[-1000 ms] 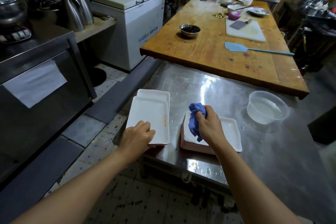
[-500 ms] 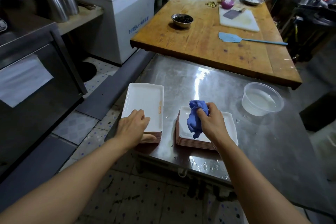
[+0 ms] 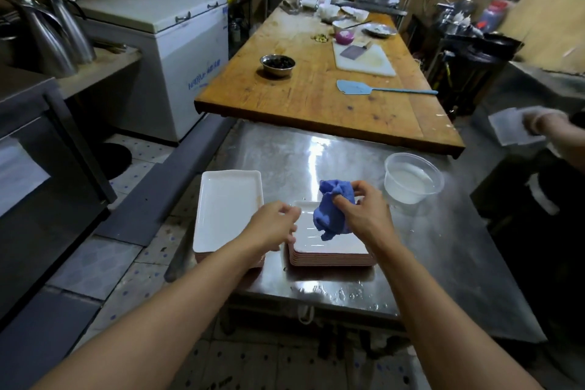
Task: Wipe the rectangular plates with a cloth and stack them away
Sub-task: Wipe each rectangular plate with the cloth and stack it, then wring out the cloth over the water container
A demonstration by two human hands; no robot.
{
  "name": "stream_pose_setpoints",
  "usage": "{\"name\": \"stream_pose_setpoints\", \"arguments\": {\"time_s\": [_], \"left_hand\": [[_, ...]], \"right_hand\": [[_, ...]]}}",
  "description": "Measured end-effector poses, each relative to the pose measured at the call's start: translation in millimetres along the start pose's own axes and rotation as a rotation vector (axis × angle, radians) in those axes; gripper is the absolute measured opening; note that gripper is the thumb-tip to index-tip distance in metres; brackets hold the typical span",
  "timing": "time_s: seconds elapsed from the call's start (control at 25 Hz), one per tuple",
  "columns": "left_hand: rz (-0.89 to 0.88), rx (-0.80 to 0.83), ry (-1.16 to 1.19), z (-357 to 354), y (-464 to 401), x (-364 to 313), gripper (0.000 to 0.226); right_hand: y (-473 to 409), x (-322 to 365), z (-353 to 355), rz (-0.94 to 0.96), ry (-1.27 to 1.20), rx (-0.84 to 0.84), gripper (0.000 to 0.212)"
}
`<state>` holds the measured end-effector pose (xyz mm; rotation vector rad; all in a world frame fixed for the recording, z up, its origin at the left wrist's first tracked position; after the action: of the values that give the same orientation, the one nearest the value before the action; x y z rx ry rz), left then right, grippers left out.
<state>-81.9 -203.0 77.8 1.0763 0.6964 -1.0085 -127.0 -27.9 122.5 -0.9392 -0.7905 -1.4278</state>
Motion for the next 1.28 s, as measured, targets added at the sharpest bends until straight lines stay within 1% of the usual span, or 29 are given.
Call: {"name": "stream_pose_setpoints", "arguments": {"time_s": [0.08, 0.12, 0.16, 0.24, 0.28, 0.32, 0.4, 0.44, 0.56, 0.6, 0.68, 0.72, 0.8, 0.88, 0.96, 1.04, 1.08, 1.16, 1.28], "left_hand": [[0.218, 0.239, 0.276, -29.7, 13.2, -4.4, 0.046], [0.3, 0.334, 0.404, -43.2, 19.4, -7.5, 0.052], [0.365, 0.397, 0.536, -54.5, 23.9, -11.6, 0.057], [0.458, 0.457, 0.764, -72.4, 27.8, -25.3, 0.063], [0.484, 0.488, 0.823, -80.3, 28.7, -33.3, 0.067], [0.496, 0.525, 0.83, -87.5, 29.4, -40.9, 0.071], [0.503, 0.552, 0.764, -99.6, 27.2, -52.4, 0.075], [0.497, 0.527, 0.712, -103.6, 24.2, -56.1, 0.07], [0.431, 0.416, 0.54, -124.0, 13.4, -67.7, 0.054], [0.404, 0.384, 0.518, -133.9, 9.9, -73.1, 0.049], [0.339, 0.322, 0.544, -155.7, 1.9, -85.8, 0.035], [0.287, 0.292, 0.556, -167.2, -2.7, -93.4, 0.031], [0.129, 0.218, 0.491, -185.1, -14.1, -107.5, 0.027], [-0.057, 0.092, 0.342, -204.7, -25.2, -125.5, 0.023], [-0.223, -0.054, 0.21, -219.7, -31.2, -145.3, 0.026], [-0.38, -0.155, 0.091, -233.1, -33.7, -165.2, 0.033], [-0.448, -0.171, 0.039, -239.7, -34.7, -172.3, 0.033], [-0.533, -0.143, -0.041, -252.3, -38.3, -180.9, 0.03], [-0.531, -0.114, -0.116, -266.5, -58.1, -183.6, 0.026]], "right_hand": [[5.7, 9.9, 14.4, 0.029, 0.014, -0.031, 0.014], [8.6, 13.2, 20.2, 0.04, 0.016, -0.04, 0.016], [11.3, 15.2, 25.1, 0.047, 0.019, -0.044, 0.016], [18.5, 18.3, 38.9, 0.059, 0.036, -0.056, 0.016], [21.8, 18.9, 45.7, 0.068, 0.044, -0.046, 0.016], [24.6, 18.8, 52.3, 0.086, 0.046, -0.023, 0.016], [29.5, 18.5, 66.7, 0.132, 0.049, 0.037, 0.021], [31.6, 19.4, 73.1, 0.157, 0.049, 0.068, 0.024], [28.3, 13.9, 94.3, 0.216, 0.059, 0.122, 0.025], [23.6, 8.6, 103.0, 0.219, 0.052, 0.115, 0.02], [9.1, -10.2, 123.8, 0.179, 0.023, 0.062, 0.002], [1.0, -21.0, 135.1, 0.153, 0.017, 0.028, 0.007], [-15.4, -39.2, 152.2, 0.105, 0.001, 0.0, 0.012], [-36.5, -57.1, 172.1, 0.071, -0.008, -0.007, 0.016], [-58.6, -73.0, 189.0, 0.036, -0.061, -0.008, 0.019], [-78.2, -88.6, 199.6, -0.009, -0.112, 0.004, 0.02], [-86.6, -96.6, 202.8, -0.04, -0.14, 0.012, 0.021], [-100.3, -111.3, 206.6, -0.129, -0.222, 0.031, 0.018], [-118.0, -132.7, 206.2, -0.259, -0.354, 0.096, 0.016]]}}
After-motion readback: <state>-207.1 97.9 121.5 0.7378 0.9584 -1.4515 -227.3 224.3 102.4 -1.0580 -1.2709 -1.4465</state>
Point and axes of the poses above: each hand's wrist, its own y-axis away from the middle knuckle, its own z-axis out of the back of the hand, x = y × z, the point moved 7 cm from there along -y, towards the middle knuckle, and after that the axes turned 3 degrees about -x, right-handed, at the moved point
